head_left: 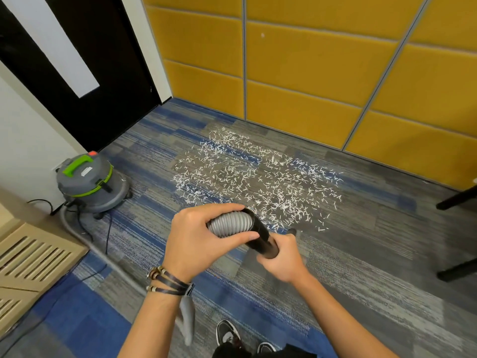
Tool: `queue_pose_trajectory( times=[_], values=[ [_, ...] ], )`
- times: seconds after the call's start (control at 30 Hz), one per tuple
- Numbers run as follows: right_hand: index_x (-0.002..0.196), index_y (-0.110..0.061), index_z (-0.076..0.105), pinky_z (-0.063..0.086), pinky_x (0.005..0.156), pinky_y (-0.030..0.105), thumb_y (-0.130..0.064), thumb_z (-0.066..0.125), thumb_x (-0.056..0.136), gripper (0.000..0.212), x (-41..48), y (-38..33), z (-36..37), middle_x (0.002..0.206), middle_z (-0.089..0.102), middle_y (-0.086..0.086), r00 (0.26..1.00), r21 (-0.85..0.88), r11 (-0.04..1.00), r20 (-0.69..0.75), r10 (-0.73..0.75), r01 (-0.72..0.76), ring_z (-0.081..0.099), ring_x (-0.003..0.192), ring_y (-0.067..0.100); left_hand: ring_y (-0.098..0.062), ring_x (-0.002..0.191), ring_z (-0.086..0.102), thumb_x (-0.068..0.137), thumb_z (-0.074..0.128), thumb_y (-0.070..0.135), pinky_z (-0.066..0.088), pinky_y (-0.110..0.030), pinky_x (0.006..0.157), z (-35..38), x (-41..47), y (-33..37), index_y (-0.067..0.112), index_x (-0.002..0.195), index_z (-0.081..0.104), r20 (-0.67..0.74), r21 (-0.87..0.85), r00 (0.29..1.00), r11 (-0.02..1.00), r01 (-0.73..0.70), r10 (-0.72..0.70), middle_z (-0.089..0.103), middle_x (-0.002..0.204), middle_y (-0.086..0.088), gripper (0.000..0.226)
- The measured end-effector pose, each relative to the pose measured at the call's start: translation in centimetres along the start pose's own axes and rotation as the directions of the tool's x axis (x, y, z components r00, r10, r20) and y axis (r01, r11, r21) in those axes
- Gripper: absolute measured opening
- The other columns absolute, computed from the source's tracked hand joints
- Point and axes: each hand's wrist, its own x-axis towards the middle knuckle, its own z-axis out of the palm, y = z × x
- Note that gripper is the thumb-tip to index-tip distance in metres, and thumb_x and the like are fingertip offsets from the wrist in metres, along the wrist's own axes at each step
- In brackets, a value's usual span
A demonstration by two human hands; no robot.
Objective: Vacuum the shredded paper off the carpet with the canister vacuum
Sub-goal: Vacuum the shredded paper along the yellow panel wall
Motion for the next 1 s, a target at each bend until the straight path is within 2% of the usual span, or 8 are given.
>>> queue_pose_trajectory(
  times=[0.13,0.33,0.5,0.63,0.73,0.87,1.0],
  values=[
    [0.058,-0.016,0.048,0.031,0.049,0.020,-0.005,0.073,0.066,0.029,1.6,-1.7,1.6,0.050,0.047,-0.012,0.999,0.011,1.000,0.037,0.004,-0.005,0.039,0.047,0.005,0.006,0.092,0.073,0.065,0.093,0.063,0.057,-0.018,0.084,-2.4,1.1,-1.2,0.037,0.106,0.083,-0.003,-0.009,1.000,1.000,-0.022,0.022,0.077,0.099,0.026,0.050],
    [0.056,-0.027,0.044,0.027,0.050,0.017,-0.003,0.071,0.066,0.038,1.5,-3.1,4.0,0.050,0.046,-0.012,1.000,-0.008,1.000,0.029,0.007,-0.006,0.038,0.046,0.005,0.002,0.091,0.075,0.062,0.092,0.064,0.060,-0.025,0.084,-4.8,1.1,-3.9,0.033,0.105,0.083,0.020,-0.094,1.000,0.995,-0.017,0.019,0.078,0.098,0.023,0.053],
    [0.055,-0.033,0.038,0.026,0.049,0.015,-0.003,0.071,0.065,0.046,2.5,-5.5,5.8,0.046,0.042,-0.016,0.998,-0.012,0.999,0.051,-0.034,0.035,0.036,0.044,0.006,0.004,0.091,0.074,0.063,0.092,0.062,0.058,-0.020,0.084,-7.3,1.2,-4.5,0.034,0.104,0.083,-0.045,-0.086,0.997,0.994,-0.071,0.067,0.078,0.100,0.024,0.051],
    [0.055,-0.031,0.038,0.027,0.048,0.023,-0.012,0.068,0.065,0.038,3.2,-7.5,7.1,0.048,0.040,-0.015,0.997,0.023,0.998,0.054,-0.058,0.057,0.034,0.046,0.006,0.005,0.092,0.074,0.064,0.091,0.060,0.055,-0.014,0.085,-9.2,1.3,-5.3,0.033,0.105,0.082,-0.122,-0.108,0.987,0.988,-0.114,0.100,0.077,0.102,0.024,0.050],
    [0.055,-0.034,0.038,0.027,0.048,0.018,-0.007,0.069,0.064,0.042,4.2,-8.8,8.0,0.048,0.041,-0.014,0.995,0.007,0.996,0.050,-0.085,0.085,0.034,0.046,0.006,0.003,0.092,0.074,0.066,0.091,0.058,0.053,-0.014,0.085,-10.6,1.6,-5.9,0.032,0.106,0.081,-0.172,-0.099,0.979,0.987,-0.125,0.107,0.077,0.102,0.022,0.049],
    [0.053,-0.033,0.038,0.025,0.049,0.019,-0.011,0.068,0.065,0.038,4.7,-9.5,9.5,0.048,0.039,-0.014,0.993,0.025,0.997,0.081,-0.080,0.079,0.033,0.047,0.006,0.003,0.093,0.075,0.064,0.092,0.060,0.056,-0.020,0.086,-12.0,1.8,-7.0,0.031,0.105,0.082,-0.127,-0.080,0.985,0.989,-0.125,0.115,0.078,0.102,0.022,0.050],
    [0.057,-0.025,0.042,0.026,0.049,0.022,-0.012,0.069,0.068,0.032,3.8,-8.9,9.6,0.050,0.041,-0.013,0.989,0.037,0.996,0.119,-0.089,0.085,0.033,0.047,0.006,0.003,0.089,0.075,0.061,0.094,0.058,0.055,-0.016,0.083,-12.3,1.5,-7.7,0.029,0.103,0.083,-0.042,-0.136,0.995,0.986,-0.098,0.093,0.079,0.097,0.023,0.052]
  ],
)
